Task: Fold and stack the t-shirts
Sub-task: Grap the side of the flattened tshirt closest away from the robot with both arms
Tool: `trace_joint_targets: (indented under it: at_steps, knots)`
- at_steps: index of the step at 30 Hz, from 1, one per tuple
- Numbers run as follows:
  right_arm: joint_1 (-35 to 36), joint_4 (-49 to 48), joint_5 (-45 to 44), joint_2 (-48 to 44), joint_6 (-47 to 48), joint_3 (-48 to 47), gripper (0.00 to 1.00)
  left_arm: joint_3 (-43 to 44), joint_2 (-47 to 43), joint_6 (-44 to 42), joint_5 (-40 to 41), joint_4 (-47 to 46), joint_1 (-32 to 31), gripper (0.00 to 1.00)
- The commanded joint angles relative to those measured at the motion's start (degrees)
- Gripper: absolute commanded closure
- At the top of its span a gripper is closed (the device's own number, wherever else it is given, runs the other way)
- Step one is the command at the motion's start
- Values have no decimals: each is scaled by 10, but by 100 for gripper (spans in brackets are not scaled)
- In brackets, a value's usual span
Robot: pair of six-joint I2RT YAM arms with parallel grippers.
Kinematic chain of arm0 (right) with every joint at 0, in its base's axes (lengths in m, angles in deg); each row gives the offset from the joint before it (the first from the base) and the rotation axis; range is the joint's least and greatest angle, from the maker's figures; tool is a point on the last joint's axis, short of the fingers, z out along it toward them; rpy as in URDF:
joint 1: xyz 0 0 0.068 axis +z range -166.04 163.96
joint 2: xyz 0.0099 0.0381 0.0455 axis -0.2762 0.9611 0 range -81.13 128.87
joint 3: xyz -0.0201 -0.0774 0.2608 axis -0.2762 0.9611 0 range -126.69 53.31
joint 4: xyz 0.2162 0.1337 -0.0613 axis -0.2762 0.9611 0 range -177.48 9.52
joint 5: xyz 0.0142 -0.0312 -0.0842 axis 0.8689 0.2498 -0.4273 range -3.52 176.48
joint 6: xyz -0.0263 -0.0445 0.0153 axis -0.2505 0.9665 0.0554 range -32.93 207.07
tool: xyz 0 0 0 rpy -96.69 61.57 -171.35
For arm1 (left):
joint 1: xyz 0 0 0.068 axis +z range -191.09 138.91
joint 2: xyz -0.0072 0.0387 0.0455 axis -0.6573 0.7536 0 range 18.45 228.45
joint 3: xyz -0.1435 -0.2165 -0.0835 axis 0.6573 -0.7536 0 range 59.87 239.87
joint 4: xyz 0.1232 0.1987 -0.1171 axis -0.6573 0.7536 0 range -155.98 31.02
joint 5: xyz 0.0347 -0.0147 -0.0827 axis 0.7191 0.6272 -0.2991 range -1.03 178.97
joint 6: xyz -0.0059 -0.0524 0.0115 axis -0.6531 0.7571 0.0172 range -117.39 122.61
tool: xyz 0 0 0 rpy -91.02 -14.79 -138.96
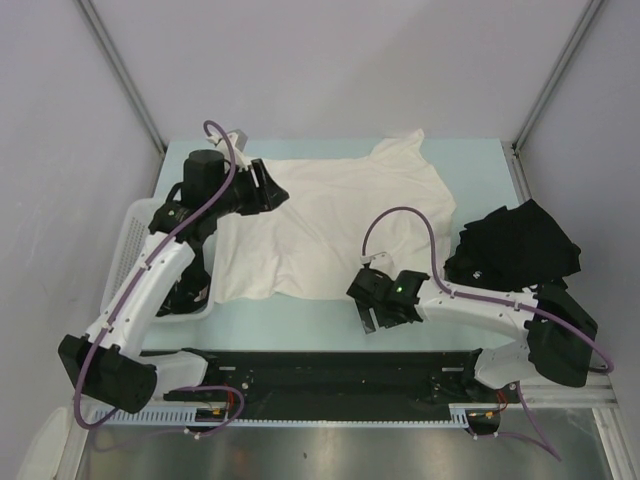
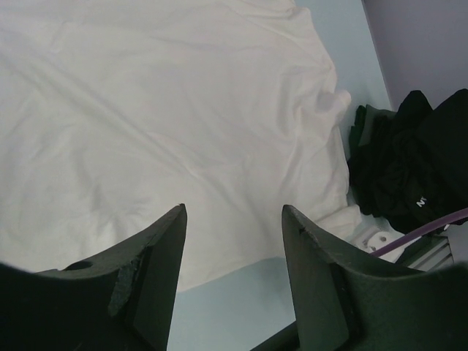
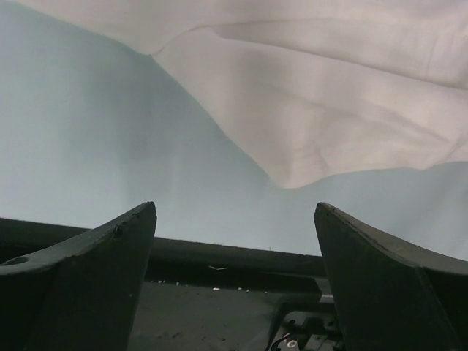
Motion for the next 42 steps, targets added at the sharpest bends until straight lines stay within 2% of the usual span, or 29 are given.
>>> trace_joint_targets:
  at_steps: [1, 5, 16, 30, 42]
  knots:
    - [1, -21, -34, 13, 13, 13, 6, 36, 7, -18, 5, -4, -6, 40]
    - [-6, -30, -32, 12, 19, 27, 8, 36, 8, -19, 7, -3, -6, 40]
    - [-45, -59, -25, 12, 43, 50, 23, 35, 4, -21, 14, -1, -7, 39]
    - [-49, -60, -22, 57, 25, 50, 39, 44, 7, -20, 15, 4, -7, 39]
    - [-49, -49, -18, 56, 20, 50, 57, 35, 5, -16, 11, 0, -7, 38]
